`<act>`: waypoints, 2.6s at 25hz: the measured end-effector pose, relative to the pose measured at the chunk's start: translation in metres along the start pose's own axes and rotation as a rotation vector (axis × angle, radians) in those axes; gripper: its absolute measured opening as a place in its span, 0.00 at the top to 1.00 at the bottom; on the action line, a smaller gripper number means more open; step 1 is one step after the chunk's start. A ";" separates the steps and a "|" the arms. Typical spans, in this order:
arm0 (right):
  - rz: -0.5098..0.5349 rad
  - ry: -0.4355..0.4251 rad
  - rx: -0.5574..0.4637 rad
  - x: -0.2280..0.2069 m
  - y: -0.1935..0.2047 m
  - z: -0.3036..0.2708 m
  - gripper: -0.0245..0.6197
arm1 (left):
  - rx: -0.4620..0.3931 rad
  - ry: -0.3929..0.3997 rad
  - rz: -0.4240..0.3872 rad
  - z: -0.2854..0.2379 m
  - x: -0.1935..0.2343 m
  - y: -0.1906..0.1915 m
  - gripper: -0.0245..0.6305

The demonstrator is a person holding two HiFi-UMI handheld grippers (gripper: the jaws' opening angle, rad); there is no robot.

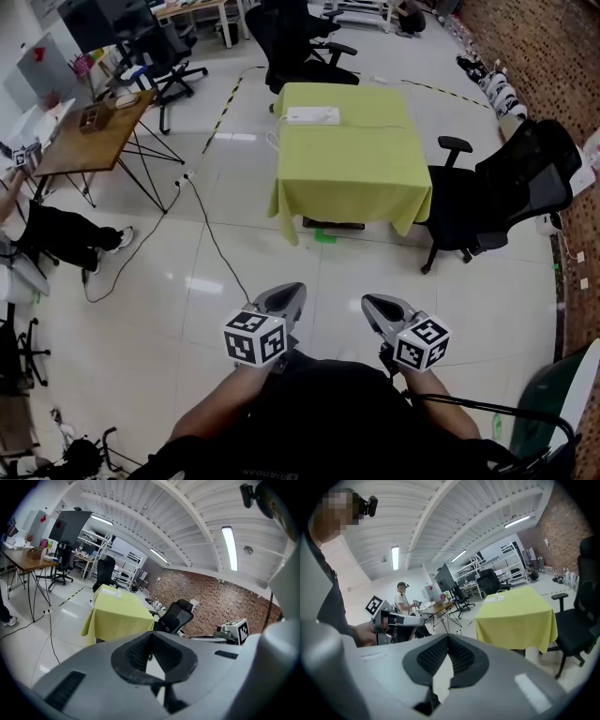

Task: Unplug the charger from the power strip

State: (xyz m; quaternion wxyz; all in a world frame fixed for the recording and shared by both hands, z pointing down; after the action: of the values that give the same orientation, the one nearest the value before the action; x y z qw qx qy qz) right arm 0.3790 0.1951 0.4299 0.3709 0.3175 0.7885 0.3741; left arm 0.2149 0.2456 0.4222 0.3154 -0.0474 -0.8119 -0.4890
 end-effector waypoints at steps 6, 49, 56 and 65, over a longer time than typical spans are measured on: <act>0.030 -0.006 0.015 0.016 -0.010 -0.024 0.96 | -0.020 -0.002 0.006 0.014 0.024 -0.013 0.95; 0.060 -0.145 -0.018 -0.005 -0.172 -0.316 0.96 | 0.004 -0.129 -0.023 -0.016 0.255 -0.192 0.95; 0.030 -0.123 -0.039 -0.045 -0.197 -0.351 0.96 | 0.026 -0.129 -0.033 -0.051 0.285 -0.221 0.95; -0.029 -0.032 -0.008 -0.072 -0.201 -0.382 0.96 | 0.087 -0.046 0.000 -0.090 0.327 -0.242 0.95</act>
State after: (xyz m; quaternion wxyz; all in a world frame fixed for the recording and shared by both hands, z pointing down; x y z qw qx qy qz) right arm 0.0572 -0.1008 0.4590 0.3901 0.3106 0.7854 0.3667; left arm -0.0966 -0.0292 0.4487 0.2986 -0.0449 -0.8393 -0.4522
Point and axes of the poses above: the fingertips, and each gripper's own axes: z backward along the fingers, x to its left, y out of its underside, the point moved 3 cm from there along z, backward along the fingers, and after that the axes turned 10 degrees about y, right-handed, at the moved point
